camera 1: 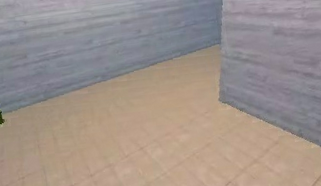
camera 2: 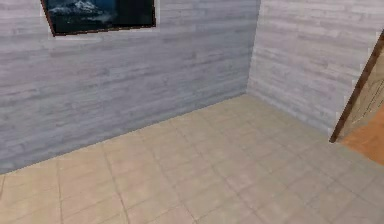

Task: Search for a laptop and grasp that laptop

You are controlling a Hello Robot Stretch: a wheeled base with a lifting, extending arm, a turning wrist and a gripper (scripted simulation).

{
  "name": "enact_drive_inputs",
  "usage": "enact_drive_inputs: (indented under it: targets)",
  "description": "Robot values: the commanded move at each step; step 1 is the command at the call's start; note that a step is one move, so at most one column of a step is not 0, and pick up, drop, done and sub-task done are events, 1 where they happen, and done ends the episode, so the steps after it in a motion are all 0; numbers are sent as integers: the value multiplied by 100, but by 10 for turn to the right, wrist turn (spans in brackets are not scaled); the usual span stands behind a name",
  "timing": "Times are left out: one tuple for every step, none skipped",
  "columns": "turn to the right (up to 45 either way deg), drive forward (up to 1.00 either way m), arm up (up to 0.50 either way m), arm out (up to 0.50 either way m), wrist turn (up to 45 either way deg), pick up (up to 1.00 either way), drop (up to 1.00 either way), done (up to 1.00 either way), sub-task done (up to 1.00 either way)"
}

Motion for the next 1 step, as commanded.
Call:
enact_drive_inputs:
  targets:
    - [0, 100, 0, 0, 0, 0, 0, 0, 0]
